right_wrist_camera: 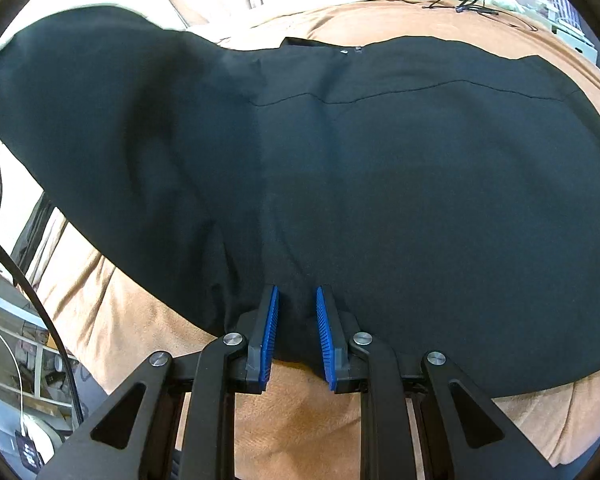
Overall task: Fold large clothes
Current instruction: 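Close the left gripper on the jacket edge and lift it, then fold the held jacket edge over the jacket body with the left gripper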
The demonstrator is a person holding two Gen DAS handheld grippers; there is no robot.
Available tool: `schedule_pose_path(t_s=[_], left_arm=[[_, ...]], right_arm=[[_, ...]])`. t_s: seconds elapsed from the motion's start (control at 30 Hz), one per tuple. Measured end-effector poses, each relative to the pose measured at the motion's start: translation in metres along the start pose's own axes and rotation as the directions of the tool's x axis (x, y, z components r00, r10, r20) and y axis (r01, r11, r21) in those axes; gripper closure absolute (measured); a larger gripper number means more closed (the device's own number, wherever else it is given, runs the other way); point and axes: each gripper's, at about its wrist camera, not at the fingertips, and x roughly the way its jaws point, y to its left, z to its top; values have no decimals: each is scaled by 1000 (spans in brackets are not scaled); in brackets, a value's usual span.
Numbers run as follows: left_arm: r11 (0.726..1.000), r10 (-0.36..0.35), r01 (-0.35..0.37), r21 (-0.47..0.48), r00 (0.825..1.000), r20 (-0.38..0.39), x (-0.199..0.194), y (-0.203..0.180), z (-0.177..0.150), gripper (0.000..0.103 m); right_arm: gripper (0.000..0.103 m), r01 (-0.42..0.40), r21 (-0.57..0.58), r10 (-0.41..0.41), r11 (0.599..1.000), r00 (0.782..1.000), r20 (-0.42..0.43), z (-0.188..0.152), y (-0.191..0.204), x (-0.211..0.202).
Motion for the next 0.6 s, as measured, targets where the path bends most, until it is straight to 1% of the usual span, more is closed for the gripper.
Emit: schedule_pose_path(t_s=[0.23, 0.33, 0.4, 0.43, 0.47, 0.5, 0.53, 0.57, 0.6], left_arm=[[997, -27, 31, 66, 998, -61, 30, -43, 0, 93], [995, -32, 41, 94, 995, -93, 46, -57, -1, 93], [993, -37, 50, 107, 992, -121, 59, -67, -2, 93], [992, -38, 53, 113, 990, -135, 67, -70, -1, 93], [991, -39, 58, 122, 987, -153, 77, -74, -2, 93], [990, -40, 62, 128, 985, -167, 84, -78, -4, 93], [988, -43, 69, 136, 982, -186, 95, -83, -5, 93], [987, -45, 75, 141, 979, -201, 103, -86, -8, 93], [986, -46, 79, 146, 975, -217, 111, -89, -9, 93]], right_arm=[[86, -54, 56, 53, 997, 999, 12, 1, -15, -2], [86, -98, 106, 94, 990, 995, 40, 2, -28, -20], [85, -102, 123, 93, 987, 993, 72, 0, -40, -41], [81, -101, 132, 89, 986, 992, 94, -3, -49, -54], [71, -99, 141, 83, 985, 990, 116, -5, -58, -67], [64, -92, 150, 72, 984, 988, 136, -8, -66, -78], [49, -81, 161, 56, 984, 986, 158, -12, -74, -90], [45, -69, 175, 37, 982, 983, 180, -16, -84, -102], [45, -62, 193, 25, 979, 981, 192, -22, -94, -113]])
